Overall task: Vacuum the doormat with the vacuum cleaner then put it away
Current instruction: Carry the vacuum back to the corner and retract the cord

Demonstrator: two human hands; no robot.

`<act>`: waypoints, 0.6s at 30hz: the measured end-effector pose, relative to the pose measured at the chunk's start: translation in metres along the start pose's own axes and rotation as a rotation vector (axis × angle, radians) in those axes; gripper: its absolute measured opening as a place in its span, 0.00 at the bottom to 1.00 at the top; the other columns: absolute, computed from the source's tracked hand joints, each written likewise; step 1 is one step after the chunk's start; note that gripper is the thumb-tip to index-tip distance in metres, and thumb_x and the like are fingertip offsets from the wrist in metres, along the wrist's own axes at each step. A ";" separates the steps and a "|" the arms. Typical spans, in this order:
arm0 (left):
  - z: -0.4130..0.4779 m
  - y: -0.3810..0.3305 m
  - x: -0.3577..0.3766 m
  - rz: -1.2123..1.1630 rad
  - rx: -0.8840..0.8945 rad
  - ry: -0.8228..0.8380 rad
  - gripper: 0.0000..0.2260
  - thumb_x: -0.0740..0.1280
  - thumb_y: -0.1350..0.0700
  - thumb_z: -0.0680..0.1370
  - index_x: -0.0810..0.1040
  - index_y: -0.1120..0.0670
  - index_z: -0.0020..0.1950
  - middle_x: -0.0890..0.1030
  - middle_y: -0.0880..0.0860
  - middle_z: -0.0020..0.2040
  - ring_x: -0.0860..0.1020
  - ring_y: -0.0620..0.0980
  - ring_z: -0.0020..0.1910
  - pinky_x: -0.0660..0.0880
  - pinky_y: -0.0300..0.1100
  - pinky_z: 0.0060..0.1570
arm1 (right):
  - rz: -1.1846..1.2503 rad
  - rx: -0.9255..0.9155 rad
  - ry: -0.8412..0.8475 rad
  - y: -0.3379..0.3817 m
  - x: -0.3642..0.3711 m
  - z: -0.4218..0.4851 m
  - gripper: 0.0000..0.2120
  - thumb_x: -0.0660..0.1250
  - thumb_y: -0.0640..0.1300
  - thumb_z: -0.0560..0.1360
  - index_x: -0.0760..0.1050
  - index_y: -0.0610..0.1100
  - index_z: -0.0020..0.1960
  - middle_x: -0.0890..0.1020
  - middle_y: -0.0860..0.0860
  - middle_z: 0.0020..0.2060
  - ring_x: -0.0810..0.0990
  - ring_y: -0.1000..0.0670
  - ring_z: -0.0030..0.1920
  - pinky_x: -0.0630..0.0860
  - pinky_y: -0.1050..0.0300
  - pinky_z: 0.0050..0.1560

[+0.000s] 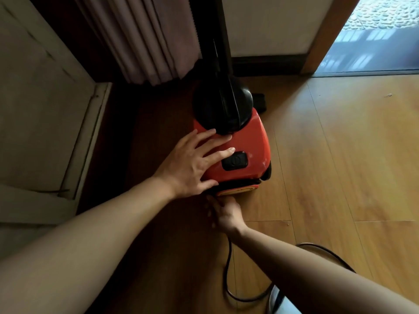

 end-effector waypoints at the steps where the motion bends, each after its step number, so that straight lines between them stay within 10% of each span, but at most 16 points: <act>1: -0.001 -0.002 0.002 0.019 -0.004 0.009 0.43 0.73 0.34 0.67 0.62 0.45 0.78 0.61 0.49 0.79 0.57 0.56 0.78 0.54 0.58 0.77 | 0.014 0.021 0.012 -0.001 -0.007 0.003 0.14 0.64 0.47 0.83 0.79 0.40 0.43 0.79 0.50 0.29 0.74 0.57 0.21 0.69 0.63 0.22; 6: -0.002 -0.010 0.019 0.136 -0.051 0.051 0.52 0.70 0.27 0.62 0.56 0.48 0.78 0.53 0.52 0.81 0.49 0.60 0.80 0.52 0.64 0.76 | -0.290 -0.198 -0.015 0.017 -0.046 0.009 0.10 0.72 0.52 0.77 0.80 0.47 0.42 0.82 0.52 0.33 0.78 0.57 0.27 0.74 0.62 0.28; 10: -0.002 -0.013 0.021 0.132 -0.059 0.021 0.52 0.74 0.29 0.61 0.57 0.51 0.77 0.55 0.54 0.81 0.49 0.61 0.80 0.51 0.65 0.76 | -0.339 -0.226 -0.051 0.016 -0.074 0.016 0.14 0.75 0.53 0.75 0.81 0.47 0.56 0.85 0.53 0.50 0.84 0.54 0.50 0.81 0.56 0.52; 18: -0.002 -0.015 0.020 0.118 -0.049 0.024 0.52 0.75 0.30 0.60 0.59 0.52 0.77 0.58 0.55 0.80 0.51 0.62 0.80 0.50 0.65 0.76 | -0.502 -0.130 -0.224 0.016 -0.180 0.014 0.17 0.72 0.53 0.77 0.75 0.44 0.36 0.76 0.52 0.30 0.72 0.53 0.32 0.66 0.58 0.32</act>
Point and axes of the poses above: each hand's wrist, its own z-axis towards the middle knuckle, its own x-axis out of the palm, y = z × x, the point moved 10 cm from there along z, towards the middle knuckle
